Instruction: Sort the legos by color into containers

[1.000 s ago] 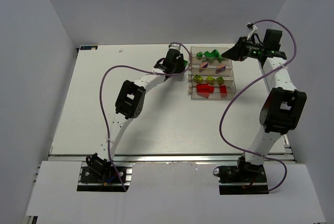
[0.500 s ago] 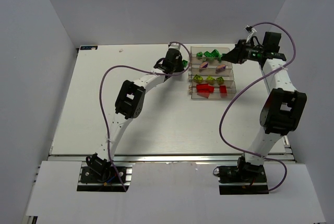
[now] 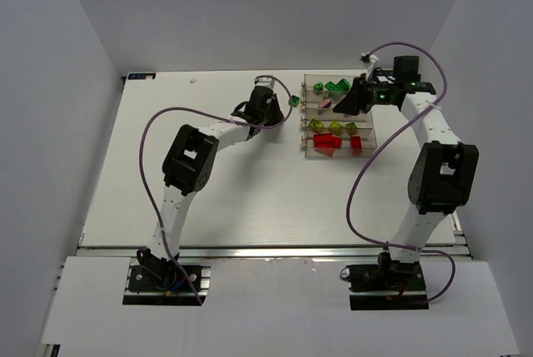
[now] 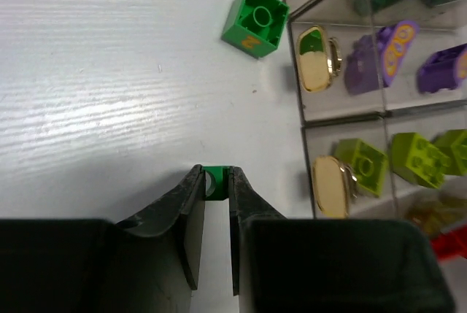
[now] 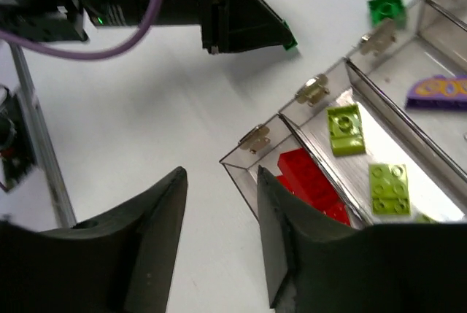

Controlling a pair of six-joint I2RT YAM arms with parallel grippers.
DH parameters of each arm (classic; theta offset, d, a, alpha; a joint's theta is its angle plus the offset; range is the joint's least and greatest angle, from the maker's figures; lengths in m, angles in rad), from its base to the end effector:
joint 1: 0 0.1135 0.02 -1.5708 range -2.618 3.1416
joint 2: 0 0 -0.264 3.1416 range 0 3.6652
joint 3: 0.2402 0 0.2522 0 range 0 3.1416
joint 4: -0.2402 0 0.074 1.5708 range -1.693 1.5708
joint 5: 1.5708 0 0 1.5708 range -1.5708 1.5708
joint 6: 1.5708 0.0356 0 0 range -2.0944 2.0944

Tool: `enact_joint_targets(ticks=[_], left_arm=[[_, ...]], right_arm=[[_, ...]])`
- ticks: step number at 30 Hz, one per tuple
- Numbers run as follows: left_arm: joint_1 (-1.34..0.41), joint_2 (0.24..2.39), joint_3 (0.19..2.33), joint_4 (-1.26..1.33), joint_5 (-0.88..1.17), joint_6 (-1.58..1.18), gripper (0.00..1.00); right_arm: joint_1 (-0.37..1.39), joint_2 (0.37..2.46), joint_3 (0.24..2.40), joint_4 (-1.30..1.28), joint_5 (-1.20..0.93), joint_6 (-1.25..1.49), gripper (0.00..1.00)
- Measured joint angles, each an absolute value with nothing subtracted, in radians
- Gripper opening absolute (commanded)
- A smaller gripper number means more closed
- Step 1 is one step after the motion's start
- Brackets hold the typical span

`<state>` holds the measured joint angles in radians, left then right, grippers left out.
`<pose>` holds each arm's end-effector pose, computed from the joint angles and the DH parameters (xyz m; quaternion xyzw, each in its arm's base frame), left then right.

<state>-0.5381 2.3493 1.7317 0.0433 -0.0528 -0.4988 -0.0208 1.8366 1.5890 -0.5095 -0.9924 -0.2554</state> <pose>0.4576 -0.2709 0.1490 0.0046 0.8782 -0.2166 0.4264 0.4100 0.0213 0.3022 -0.2816 0.7800 0.3852 0.4049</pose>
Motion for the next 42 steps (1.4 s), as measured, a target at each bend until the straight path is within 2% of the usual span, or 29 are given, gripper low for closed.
enact_joint_targets(ticks=[2, 3, 4, 8, 13, 19, 24, 30, 42], left_arm=[[-0.523, 2.292, 1.662, 0.066, -0.012, -0.534, 0.09], [-0.515, 2.267, 1.638, 0.073, 0.01, -0.554, 0.08], [-0.507, 2.243, 1.615, 0.081, 0.031, -0.576, 0.08], [-0.478, 2.121, 1.497, 0.126, 0.129, -0.682, 0.08], [-0.463, 1.964, 1.318, 0.238, 0.249, -0.849, 0.07], [-0.465, 1.858, 1.123, 0.454, 0.359, -1.053, 0.06], [-0.469, 1.819, 1.012, 0.595, 0.411, -1.161, 0.06], [-0.469, 1.813, 0.962, 0.737, 0.463, -1.231, 0.06], [-0.471, 1.801, 0.922, 0.886, 0.492, -1.3, 0.07]], right_arm=[[0.027, 1.831, 1.579, -0.516, -0.969, -0.294, 0.73], [0.054, 1.819, 1.555, -0.502, -0.958, -0.311, 0.89], [0.075, 1.803, 1.528, -0.489, -0.948, -0.321, 0.9], [0.153, 1.699, 1.334, -0.332, -0.937, -0.389, 0.9], [0.166, 1.595, 1.104, -0.055, -0.965, -0.443, 0.88], [0.18, 1.594, 1.036, 0.261, -0.964, -0.344, 0.85], [0.236, 1.594, 1.031, 0.42, -0.941, -0.287, 0.86], [0.289, 1.599, 1.032, 0.472, -0.957, -0.292, 0.84], [0.326, 1.635, 1.049, 0.415, -0.971, -0.329, 0.73]])
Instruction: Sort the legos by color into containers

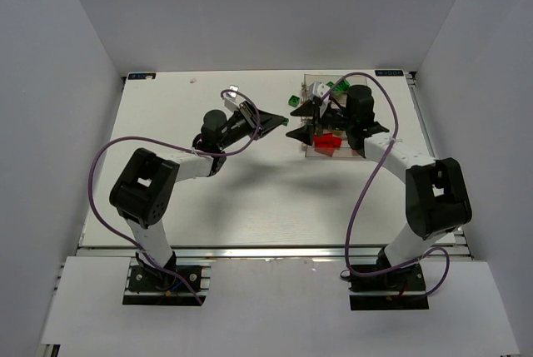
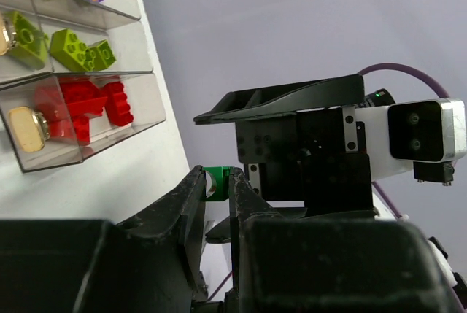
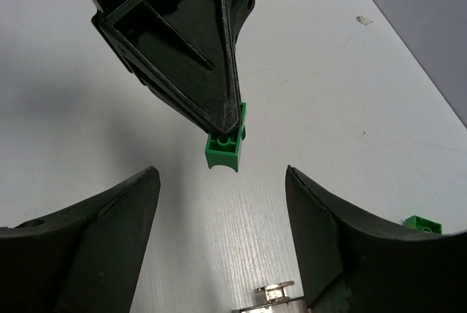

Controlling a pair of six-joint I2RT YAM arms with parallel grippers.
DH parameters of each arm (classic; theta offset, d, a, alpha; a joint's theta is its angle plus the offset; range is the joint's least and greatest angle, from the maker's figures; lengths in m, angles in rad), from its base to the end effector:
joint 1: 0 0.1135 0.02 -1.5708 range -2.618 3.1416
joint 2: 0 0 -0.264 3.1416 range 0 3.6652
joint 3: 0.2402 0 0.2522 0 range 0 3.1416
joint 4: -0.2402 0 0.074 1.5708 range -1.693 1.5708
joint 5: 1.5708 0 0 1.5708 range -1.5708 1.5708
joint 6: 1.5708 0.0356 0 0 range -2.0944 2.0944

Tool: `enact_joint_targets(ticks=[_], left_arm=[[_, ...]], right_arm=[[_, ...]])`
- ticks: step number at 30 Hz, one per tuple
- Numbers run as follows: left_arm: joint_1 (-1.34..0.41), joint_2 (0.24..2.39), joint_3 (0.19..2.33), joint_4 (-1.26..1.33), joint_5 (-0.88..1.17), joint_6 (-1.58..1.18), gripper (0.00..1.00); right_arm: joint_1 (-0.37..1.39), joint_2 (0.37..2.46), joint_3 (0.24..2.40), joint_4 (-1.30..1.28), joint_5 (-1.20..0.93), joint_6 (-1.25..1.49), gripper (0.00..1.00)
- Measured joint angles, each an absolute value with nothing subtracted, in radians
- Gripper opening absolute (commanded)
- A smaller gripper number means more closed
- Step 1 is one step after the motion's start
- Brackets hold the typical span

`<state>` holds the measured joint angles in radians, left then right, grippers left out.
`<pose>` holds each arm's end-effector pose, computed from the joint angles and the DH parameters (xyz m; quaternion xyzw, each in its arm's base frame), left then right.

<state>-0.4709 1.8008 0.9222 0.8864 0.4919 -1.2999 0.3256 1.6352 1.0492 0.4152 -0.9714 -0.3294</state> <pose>0.3382 -0.1911 0.2211 -0.1169 0.6949 -0.6416 0.3030 0.3383 0.1452 0.2755 -0.5023 0.5437 0.3560 0.5704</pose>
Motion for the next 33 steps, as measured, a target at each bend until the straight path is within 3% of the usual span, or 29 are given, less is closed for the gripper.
enact_joint_targets(ticks=[11, 17, 21, 24, 26, 31, 32, 33], left_arm=[[-0.471, 1.801, 0.891, 0.952, 0.495, -1.336, 0.07], [-0.471, 1.801, 0.889, 0.967, 0.497, -1.345, 0.07], [-0.471, 1.801, 0.889, 0.972, 0.489, -1.348, 0.08], [-0.469, 1.801, 0.888, 0.972, 0.485, -1.351, 0.12], [-0.469, 1.801, 0.887, 0.972, 0.482, -1.351, 0.14], [-0.469, 1.801, 0.885, 0.965, 0.478, -1.348, 0.32], [-0.469, 1.801, 0.885, 0.965, 0.477, -1.345, 0.48], [-0.469, 1.801, 0.885, 0.96, 0.478, -1.339, 0.55]], right_arm=[[0.368, 1.646, 1.067, 0.419, -0.929, -0.326, 0.6], [0.375, 1.665, 1.091, 0.411, -0.915, -0.332, 0.42], [0.379, 1.669, 1.096, 0.404, -0.916, -0.338, 0.2], [0.382, 1.669, 1.098, 0.401, -0.904, -0.352, 0.07], [0.384, 1.669, 1.098, 0.399, -0.901, -0.36, 0.04], [0.387, 1.669, 1.098, 0.391, -0.892, -0.379, 0.0], [0.387, 1.669, 1.098, 0.39, -0.892, -0.382, 0.0], [0.387, 1.669, 1.098, 0.389, -0.89, -0.386, 0.0]])
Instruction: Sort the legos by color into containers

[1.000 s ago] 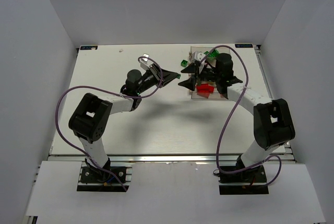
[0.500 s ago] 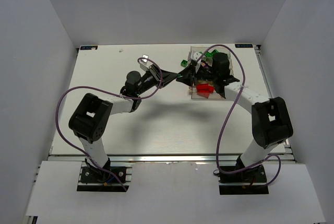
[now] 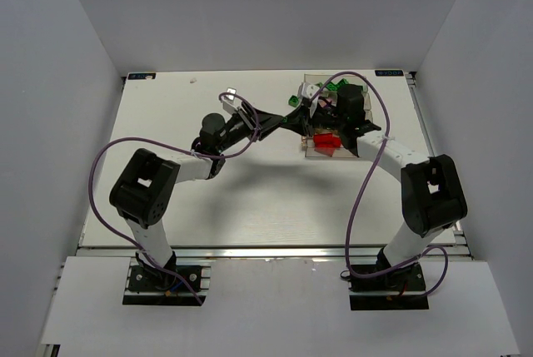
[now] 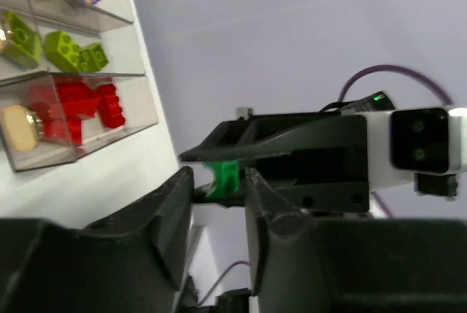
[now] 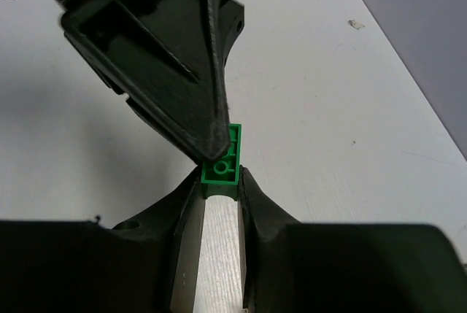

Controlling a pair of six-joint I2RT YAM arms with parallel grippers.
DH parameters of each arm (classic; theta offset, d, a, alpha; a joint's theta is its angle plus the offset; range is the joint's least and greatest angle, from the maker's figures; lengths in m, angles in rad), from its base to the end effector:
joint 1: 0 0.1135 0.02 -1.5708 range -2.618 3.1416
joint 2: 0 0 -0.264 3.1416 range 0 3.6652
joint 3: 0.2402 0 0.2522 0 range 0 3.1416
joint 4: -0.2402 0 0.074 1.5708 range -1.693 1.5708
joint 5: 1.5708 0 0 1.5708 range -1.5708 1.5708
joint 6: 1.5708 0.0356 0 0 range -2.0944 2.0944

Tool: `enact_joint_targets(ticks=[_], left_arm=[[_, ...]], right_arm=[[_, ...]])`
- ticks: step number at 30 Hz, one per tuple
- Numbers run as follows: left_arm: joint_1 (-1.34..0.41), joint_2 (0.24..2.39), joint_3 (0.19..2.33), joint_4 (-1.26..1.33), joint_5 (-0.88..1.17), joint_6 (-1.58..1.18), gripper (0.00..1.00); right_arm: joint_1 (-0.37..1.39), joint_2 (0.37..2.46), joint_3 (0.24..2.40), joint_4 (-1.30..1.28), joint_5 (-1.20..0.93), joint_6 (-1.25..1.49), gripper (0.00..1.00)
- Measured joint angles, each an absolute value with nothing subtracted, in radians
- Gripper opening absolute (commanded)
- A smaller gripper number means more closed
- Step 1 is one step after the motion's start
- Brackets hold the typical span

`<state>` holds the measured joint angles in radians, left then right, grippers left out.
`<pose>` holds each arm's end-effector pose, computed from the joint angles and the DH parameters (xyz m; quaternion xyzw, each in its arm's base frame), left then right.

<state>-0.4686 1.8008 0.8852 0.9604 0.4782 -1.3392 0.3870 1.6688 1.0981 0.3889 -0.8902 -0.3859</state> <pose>0.3339 -0.1874 0.2176 -0.1279 0.6810 -0.6530 0.3057 0.3407 0.1687 0.2770 -0.5166 0.5385 0.3311 0.5775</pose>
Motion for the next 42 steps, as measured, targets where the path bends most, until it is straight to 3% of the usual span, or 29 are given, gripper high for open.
enact_joint_targets(ticks=[4, 5, 6, 14, 20, 26, 35, 37, 42], left_arm=[[-0.469, 1.801, 0.886, 0.912, 0.474, -1.32, 0.82], [-0.469, 1.801, 0.886, 0.898, 0.471, -1.309, 0.94], [-0.467, 1.801, 0.886, 0.882, 0.467, -1.299, 0.98], [-0.426, 1.719, 0.886, 0.677, 0.387, -1.19, 0.98], [-0.398, 1.556, 0.925, 0.386, 0.239, -0.995, 0.98], [-0.38, 1.415, 0.857, 0.276, 0.156, -0.916, 0.98], [-0.368, 1.238, 0.678, 0.191, 0.067, -0.913, 0.98], [-0.368, 1.202, 0.661, 0.179, 0.056, -0.915, 0.98], [-0.368, 1.133, 0.634, 0.165, 0.035, -0.918, 0.98]], right_arm=[[0.384, 1.667, 1.098, 0.387, -0.866, -0.402, 0.0], [0.381, 1.666, 1.098, 0.387, -0.863, -0.404, 0.0], [0.38, 1.665, 1.098, 0.385, -0.86, -0.405, 0.0], [0.323, 1.677, 1.129, 0.33, -0.767, -0.4, 0.0], [0.226, 1.889, 1.453, 0.174, -0.521, -0.371, 0.0], [0.147, 2.135, 1.8, -0.009, -0.316, -0.368, 0.0], [0.115, 2.342, 2.014, -0.16, -0.245, -0.367, 0.08], [0.115, 2.362, 2.032, -0.17, -0.245, -0.367, 0.11], [0.119, 2.372, 2.035, -0.181, -0.246, -0.367, 0.47]])
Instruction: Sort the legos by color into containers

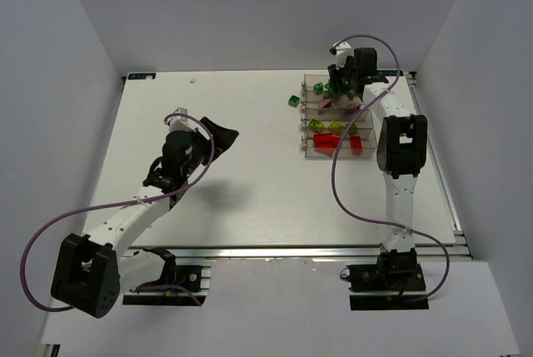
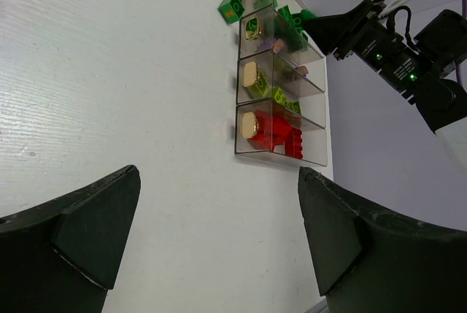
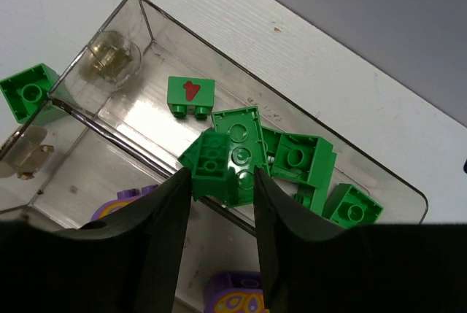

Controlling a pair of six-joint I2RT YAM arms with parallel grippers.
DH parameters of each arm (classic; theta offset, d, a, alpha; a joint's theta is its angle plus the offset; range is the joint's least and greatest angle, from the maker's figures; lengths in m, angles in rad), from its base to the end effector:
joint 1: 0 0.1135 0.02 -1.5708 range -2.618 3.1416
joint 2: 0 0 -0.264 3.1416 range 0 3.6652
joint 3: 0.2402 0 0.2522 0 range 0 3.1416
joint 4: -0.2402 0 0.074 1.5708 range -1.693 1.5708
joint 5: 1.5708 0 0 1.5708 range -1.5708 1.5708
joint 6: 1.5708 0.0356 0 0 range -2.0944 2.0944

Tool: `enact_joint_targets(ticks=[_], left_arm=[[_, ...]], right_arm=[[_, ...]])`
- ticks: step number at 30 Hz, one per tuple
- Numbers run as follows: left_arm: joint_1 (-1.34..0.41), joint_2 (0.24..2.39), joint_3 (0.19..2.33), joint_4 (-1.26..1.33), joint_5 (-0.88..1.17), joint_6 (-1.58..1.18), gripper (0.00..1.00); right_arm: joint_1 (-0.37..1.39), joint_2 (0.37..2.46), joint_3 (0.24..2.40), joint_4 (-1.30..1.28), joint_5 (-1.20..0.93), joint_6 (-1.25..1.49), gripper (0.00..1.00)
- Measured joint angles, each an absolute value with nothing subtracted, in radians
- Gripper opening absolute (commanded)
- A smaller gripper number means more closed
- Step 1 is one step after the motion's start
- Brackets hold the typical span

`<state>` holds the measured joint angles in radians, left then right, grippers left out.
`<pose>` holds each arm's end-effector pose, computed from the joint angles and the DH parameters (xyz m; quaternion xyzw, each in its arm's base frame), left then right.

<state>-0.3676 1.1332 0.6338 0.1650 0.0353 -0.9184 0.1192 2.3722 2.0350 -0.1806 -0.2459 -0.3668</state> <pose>0.2379 -0.0930 0.2520 -0.2117 0.7869 -0.3590 0.4551 0.5500 0.0746 0.2190 -0.2663 0.8180 0.0436 0.5080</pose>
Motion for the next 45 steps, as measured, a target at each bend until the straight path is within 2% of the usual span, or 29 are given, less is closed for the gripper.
enact_joint_targets(ticks=[2, 8, 9, 14, 16, 20, 24, 29, 34, 38, 45], left_arm=[[-0.368, 1.122, 0.627, 0.161, 0.033, -0.921, 0.98], [-0.368, 1.116, 0.623, 0.147, 0.029, -0.925, 0.98], [-0.368, 1.114, 0.623, 0.144, 0.028, -0.925, 0.98], [-0.368, 1.095, 0.623, 0.125, 0.0, -0.925, 0.98], [-0.368, 1.078, 0.619, 0.123, -0.012, -0.925, 0.98], [-0.368, 1.056, 0.606, 0.131, -0.018, -0.925, 0.98], [-0.368, 1.076, 0.6, 0.134, -0.002, -0.921, 0.98], [-0.368, 1.127, 0.604, 0.115, 0.03, -0.902, 0.98], [-0.368, 1.129, 0.604, 0.112, 0.038, -0.899, 0.98], [-0.368, 1.111, 0.6, 0.113, 0.038, -0.9, 0.98], [-0.368, 1.052, 0.575, 0.111, 0.032, -0.903, 0.98]], right_arm=[[0.12, 2.372, 2.035, -0.179, -0.249, -0.367, 0.52], [0.119, 2.372, 2.035, -0.178, -0.263, -0.366, 0.54], [0.119, 2.372, 2.035, -0.178, -0.268, -0.365, 0.53], [0.119, 2.363, 2.029, -0.188, -0.43, -0.404, 0.35], [0.12, 2.331, 2.0, -0.207, -0.548, -0.463, 0.35], [0.149, 2.257, 1.974, -0.279, -0.662, -0.605, 0.53], [0.219, 2.218, 1.974, -0.294, -0.663, -0.686, 0.63], [0.312, 2.235, 2.005, -0.336, -0.564, -0.727, 0.72], [0.387, 2.302, 2.098, -0.343, -0.357, -0.734, 0.74], [0.428, 2.355, 2.141, -0.342, -0.218, -0.745, 0.71], [0.445, 2.484, 2.239, -0.363, -0.109, -0.785, 0.67]])
